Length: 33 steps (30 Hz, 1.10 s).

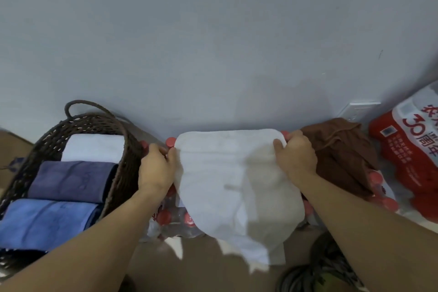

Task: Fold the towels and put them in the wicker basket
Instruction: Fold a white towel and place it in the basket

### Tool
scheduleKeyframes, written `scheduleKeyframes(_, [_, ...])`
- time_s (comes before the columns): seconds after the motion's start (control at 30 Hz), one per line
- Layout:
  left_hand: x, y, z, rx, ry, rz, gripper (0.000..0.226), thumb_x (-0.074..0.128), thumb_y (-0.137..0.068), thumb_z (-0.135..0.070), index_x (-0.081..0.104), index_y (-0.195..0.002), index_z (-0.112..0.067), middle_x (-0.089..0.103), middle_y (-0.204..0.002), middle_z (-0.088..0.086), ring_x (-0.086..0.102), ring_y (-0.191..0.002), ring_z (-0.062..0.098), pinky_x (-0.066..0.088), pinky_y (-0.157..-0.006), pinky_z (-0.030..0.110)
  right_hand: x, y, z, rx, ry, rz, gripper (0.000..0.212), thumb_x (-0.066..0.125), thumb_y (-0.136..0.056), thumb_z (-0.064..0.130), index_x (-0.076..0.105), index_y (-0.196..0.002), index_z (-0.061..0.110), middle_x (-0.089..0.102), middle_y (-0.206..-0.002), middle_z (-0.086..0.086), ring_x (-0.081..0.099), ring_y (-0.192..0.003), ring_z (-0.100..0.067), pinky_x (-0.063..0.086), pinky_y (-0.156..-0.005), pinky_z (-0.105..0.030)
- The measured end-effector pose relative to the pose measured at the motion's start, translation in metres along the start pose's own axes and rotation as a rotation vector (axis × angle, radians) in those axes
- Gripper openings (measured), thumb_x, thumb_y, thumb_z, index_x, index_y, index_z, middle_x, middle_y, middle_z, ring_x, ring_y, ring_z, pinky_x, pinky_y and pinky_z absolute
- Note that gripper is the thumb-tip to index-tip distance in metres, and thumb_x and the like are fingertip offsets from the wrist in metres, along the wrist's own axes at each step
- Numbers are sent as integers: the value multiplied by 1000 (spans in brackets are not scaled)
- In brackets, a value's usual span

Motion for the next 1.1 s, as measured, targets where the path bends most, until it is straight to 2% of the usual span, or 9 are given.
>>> scheduleKeyframes(0.1, [-8, 28, 0, -5, 27, -72, 27, 52, -96, -39, 51, -99, -13, 65, -88, 7, 64, -80, 32, 56, -75, 45, -15, 18, 6, -8, -8, -95, 40, 59, -93, 29, 48, -116, -2, 48, -117, -23, 55, -101, -44, 45, -70, -42])
scheduleKeyframes(0.27, [-11, 99, 12, -42, 134, -214, 23, 50, -97, -36, 48, -80, -19, 60, -73, -1, 60, -69, 28, 46, -65, 35, -33, 65, 3, -69, -107, -158, 32, 66, -82, 12, 54, -110, 4, 48, -112, -19, 51, -97, -39, 48, -77, -45])
scheduleKeyframes(0.37, [-1, 144, 32, -116, 162, -192, 30, 48, -96, -42, 45, -75, -22, 59, -69, -1, 58, -63, 22, 49, -64, 39, -39, 104, -10, -8, -344, -221, 24, 64, -82, 7, 55, -104, 9, 48, -107, -10, 52, -88, -27, 46, -75, -35])
scheduleKeyframes(0.47, [15, 179, 48, -198, 263, -117, 31, 59, -89, -50, 48, -79, -22, 61, -71, -2, 58, -66, 16, 48, -67, 38, -29, 151, -34, 155, -457, -230, 22, 65, -83, 10, 54, -102, 9, 49, -105, -9, 49, -89, -24, 43, -77, -34])
scheduleKeyframes(0.63, [39, 198, 61, -429, 455, 27, 41, 80, -74, -47, 57, -81, -13, 67, -76, 1, 63, -76, 18, 46, -77, 34, 6, 211, -81, 476, -658, -26, 34, 76, -75, 11, 59, -100, -5, 65, -93, -14, 58, -82, -26, 41, -69, -32])
scheduleKeyframes(0.73, [48, 198, 60, -424, 566, 86, 37, 87, -69, -36, 62, -87, -15, 68, -82, -2, 64, -81, 11, 47, -84, 30, 19, 222, -85, 518, -795, 116, 53, 79, -77, 1, 53, -123, -4, 63, -111, -7, 56, -97, -19, 43, -78, -25])
scheduleKeyframes(0.83, [56, 198, 48, -382, 629, 114, 28, 86, -71, -26, 65, -80, -11, 69, -76, -1, 64, -75, 14, 49, -81, 29, 28, 211, -85, 482, -789, 174, 60, 80, -79, 11, 52, -131, 0, 63, -123, -11, 58, -102, -21, 44, -80, -23])
scheduleKeyframes(1.0, [51, 187, 29, -266, 664, 109, 31, 77, -80, -14, 56, -68, 5, 56, -61, 7, 53, -65, 21, 52, -73, 40, 32, 192, -101, 528, -770, 127, 51, 84, -75, 19, 60, -115, -2, 68, -109, -15, 64, -101, -31, 52, -91, -41])
scheduleKeyframes(1.1, [46, 186, 22, -271, 666, 119, 26, 73, -79, -8, 52, -66, -1, 48, -61, 7, 47, -62, 21, 54, -77, 51, 34, 189, -101, 555, -788, 186, 31, 82, -78, 17, 66, -94, -3, 70, -83, -9, 64, -81, -27, 52, -71, -29])
Point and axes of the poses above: each hand's wrist, its own y-axis away from the middle knuckle, its own x-axis out of the palm, z = x × y, the point moved 5 cm from there along -y, towards the middle knuckle
